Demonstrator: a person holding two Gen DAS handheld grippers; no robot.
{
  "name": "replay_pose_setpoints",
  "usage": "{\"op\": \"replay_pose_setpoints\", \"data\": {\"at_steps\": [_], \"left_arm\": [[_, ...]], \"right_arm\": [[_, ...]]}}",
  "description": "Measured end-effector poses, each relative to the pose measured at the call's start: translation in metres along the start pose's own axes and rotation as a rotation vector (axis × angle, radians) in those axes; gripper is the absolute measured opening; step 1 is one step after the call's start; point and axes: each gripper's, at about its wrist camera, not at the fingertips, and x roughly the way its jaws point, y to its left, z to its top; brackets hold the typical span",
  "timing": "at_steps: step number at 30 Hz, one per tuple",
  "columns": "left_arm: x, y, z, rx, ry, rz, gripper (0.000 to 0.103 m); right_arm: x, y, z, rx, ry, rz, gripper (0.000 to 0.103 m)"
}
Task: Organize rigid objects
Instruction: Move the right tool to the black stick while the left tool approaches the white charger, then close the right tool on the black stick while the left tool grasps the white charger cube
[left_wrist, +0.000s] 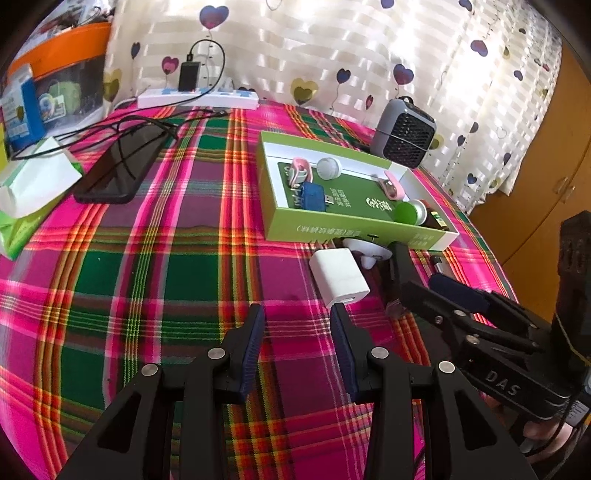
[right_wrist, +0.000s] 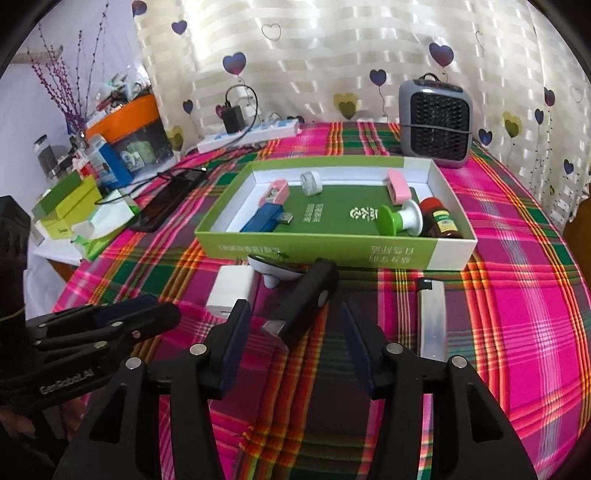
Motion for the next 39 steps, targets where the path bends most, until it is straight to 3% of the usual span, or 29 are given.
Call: {"op": "replay_pose_setpoints", "data": {"at_steps": [20, 39], "left_arm": [[0.01, -0.012, 0.005, 0.026, 0.026, -0.043, 0.037], [0.03, -0.035, 0.018, 0.06, 0.057, -0.012, 0.039]], "right_arm": [[0.021, -0.007, 0.003, 0.004, 0.063, -0.086, 0.051], [0.02, -0.027, 0.006, 0.02, 0.06, -0.109, 0.05]]}}
